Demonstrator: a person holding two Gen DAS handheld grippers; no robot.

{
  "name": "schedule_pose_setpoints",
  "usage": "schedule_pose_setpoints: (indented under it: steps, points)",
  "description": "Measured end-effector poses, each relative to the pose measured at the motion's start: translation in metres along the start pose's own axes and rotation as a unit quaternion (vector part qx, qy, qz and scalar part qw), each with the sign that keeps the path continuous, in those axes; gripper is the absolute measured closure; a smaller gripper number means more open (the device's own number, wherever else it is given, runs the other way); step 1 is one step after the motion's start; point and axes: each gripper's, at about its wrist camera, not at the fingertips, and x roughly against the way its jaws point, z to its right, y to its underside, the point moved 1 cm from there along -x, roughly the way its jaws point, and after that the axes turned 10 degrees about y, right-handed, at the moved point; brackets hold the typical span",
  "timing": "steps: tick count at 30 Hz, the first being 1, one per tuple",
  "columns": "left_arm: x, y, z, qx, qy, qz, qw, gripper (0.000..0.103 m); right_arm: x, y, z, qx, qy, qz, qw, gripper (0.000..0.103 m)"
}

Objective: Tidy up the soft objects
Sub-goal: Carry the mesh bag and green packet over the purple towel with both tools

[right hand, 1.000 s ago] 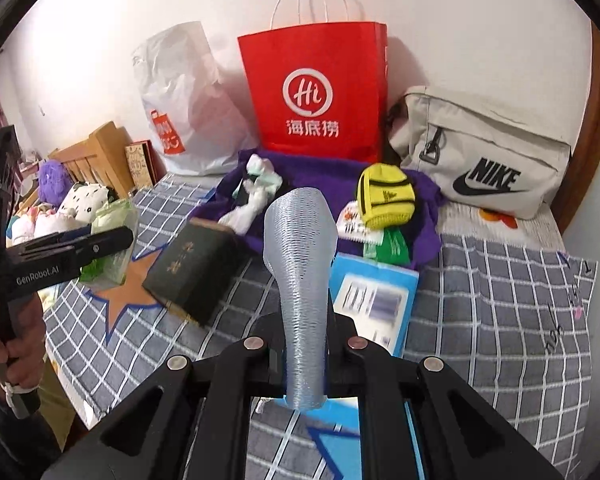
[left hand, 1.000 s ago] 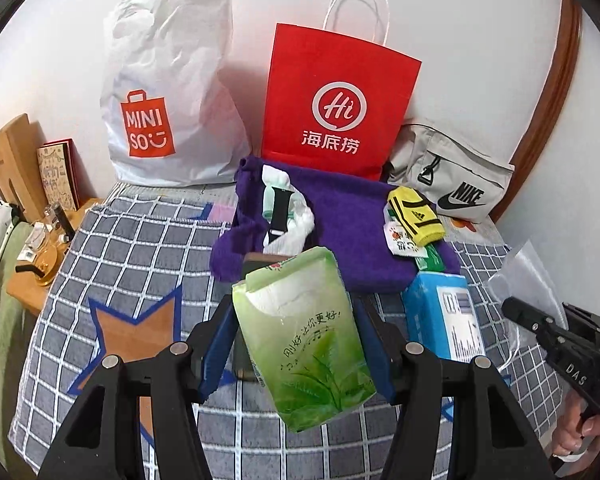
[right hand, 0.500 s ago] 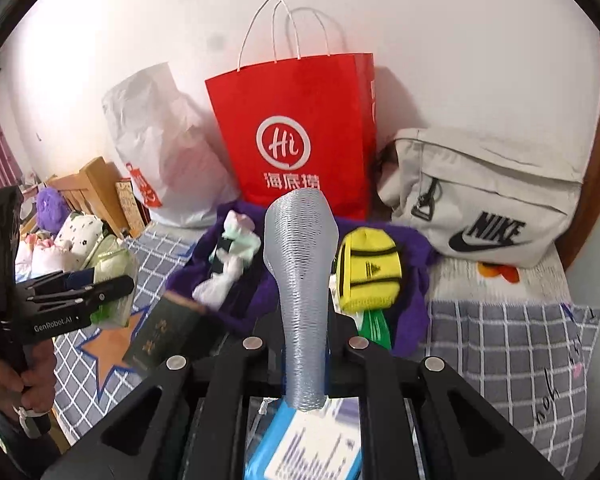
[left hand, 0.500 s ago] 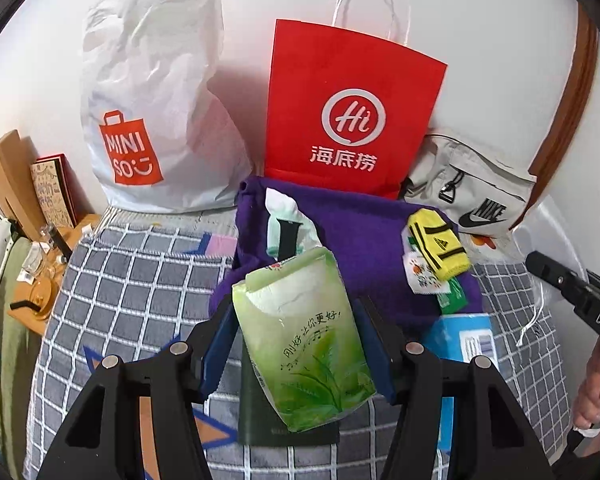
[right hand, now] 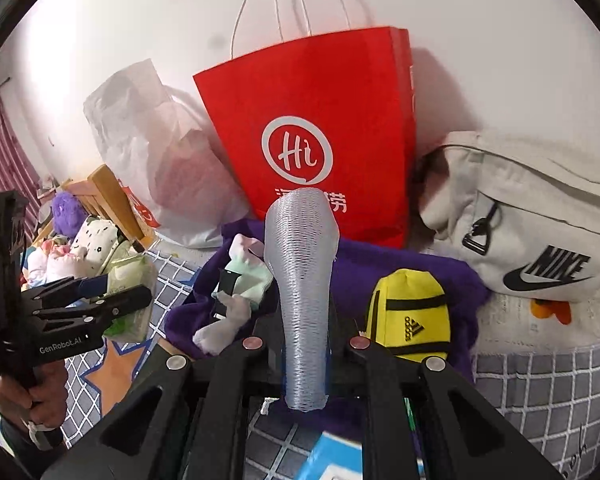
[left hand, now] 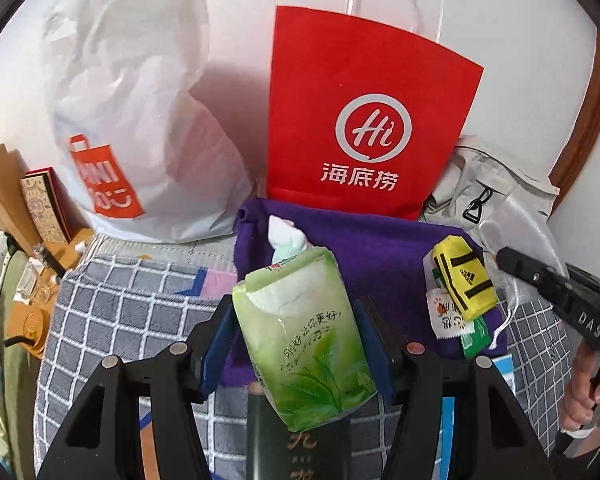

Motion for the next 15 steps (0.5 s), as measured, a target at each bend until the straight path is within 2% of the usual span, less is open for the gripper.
schedule_pose_setpoints:
  steps: [6, 15]
  points:
    - [-0.033, -0.016, 0.005, -0.005, 0.009, -0.01, 0.9999, 0.045, -0.019, 0.004, 0.012, 0.001, 0.019, -0.018, 1.0, 0.09]
    - [-0.079, -0.029, 0.002, 0.006, 0.035, -0.025, 0.999, 0.045, -0.059, 0.013, 0.017, 0.002, 0.009, -0.064, 0.998, 0.089]
